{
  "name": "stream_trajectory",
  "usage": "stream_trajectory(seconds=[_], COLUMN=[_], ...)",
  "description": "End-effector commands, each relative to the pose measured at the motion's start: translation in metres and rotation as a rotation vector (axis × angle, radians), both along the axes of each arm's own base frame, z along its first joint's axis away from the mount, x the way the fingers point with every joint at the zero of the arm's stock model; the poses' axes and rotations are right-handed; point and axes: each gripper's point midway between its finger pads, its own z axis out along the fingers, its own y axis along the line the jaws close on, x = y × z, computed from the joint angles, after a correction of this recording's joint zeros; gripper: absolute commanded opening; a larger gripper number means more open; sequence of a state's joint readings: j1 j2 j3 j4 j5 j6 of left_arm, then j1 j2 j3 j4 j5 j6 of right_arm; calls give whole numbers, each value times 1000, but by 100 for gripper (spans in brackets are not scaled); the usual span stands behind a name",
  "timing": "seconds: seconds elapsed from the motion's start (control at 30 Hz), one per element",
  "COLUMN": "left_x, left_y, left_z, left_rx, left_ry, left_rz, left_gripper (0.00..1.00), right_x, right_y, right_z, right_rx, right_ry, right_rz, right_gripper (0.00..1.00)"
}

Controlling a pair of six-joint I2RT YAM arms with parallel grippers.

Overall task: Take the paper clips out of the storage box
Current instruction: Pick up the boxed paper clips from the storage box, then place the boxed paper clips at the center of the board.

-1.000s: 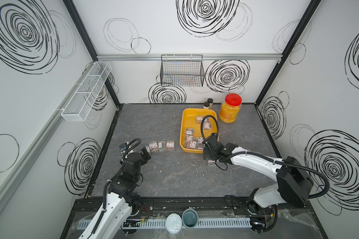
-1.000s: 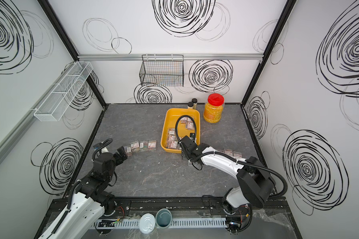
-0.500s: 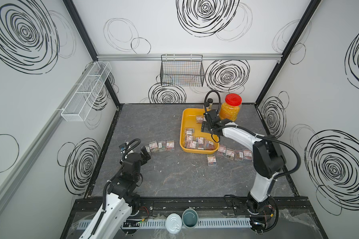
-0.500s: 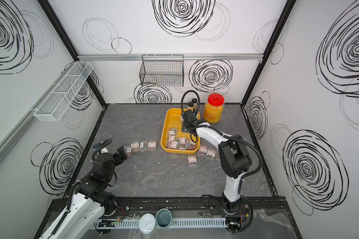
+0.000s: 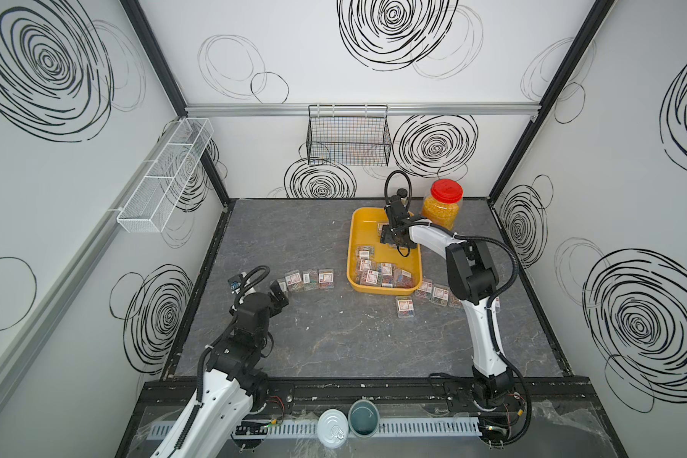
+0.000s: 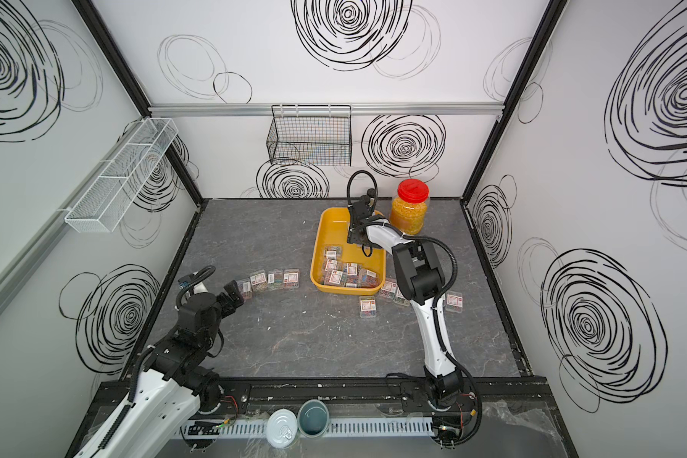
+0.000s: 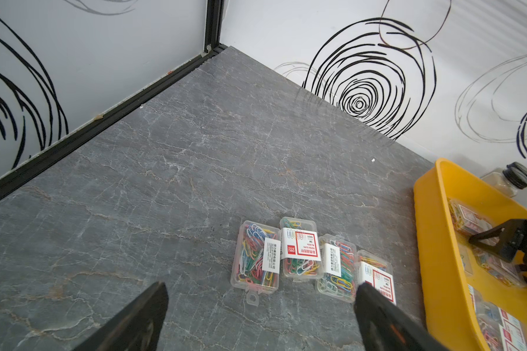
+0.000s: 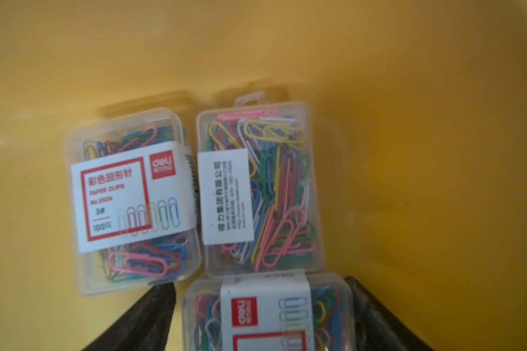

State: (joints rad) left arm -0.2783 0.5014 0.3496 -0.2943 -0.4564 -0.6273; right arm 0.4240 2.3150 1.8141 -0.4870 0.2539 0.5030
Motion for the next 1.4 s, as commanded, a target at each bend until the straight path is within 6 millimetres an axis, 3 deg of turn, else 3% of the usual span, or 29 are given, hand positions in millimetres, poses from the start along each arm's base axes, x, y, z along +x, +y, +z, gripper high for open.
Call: stream_trajectory(seconds=[0.0, 0.13, 0.37, 0.5, 0.6, 0.77, 1.0, 1.1, 1.37], left_x=[2, 3, 3, 3, 3, 3, 1, 2, 1], left_y=[1, 1, 1, 1, 2, 1, 1, 1, 2], left_z=[0, 0, 0, 0, 0, 1, 0, 1, 0], left_rx=[4, 5, 5, 5, 4, 3, 2, 1, 2], left_ry=[-10, -6, -7, -7, -8, -10, -9, -12, -9], left_rz=[6, 8, 9, 9, 9, 6, 7, 7, 12], left_gripper=[99, 99, 99, 99, 99, 99, 99, 99, 99], right_x=[-1, -7, -26, -63, -104, -179, -268, -282, -286], right_y=[-2, 6, 36, 74, 97, 118, 137, 134, 127], right_z=[-8, 4, 79, 120, 130, 117, 86, 70, 35], right_rx=[-19, -39, -145, -202, -246, -244, -207, -233, -245], right_ry=[42, 36, -91, -213, -284, -299, -282, -255, -179], right_rz=[27, 66, 194, 410, 585, 790, 962, 971, 951], right_gripper=[77, 59, 58, 58, 56, 50, 56, 58, 66])
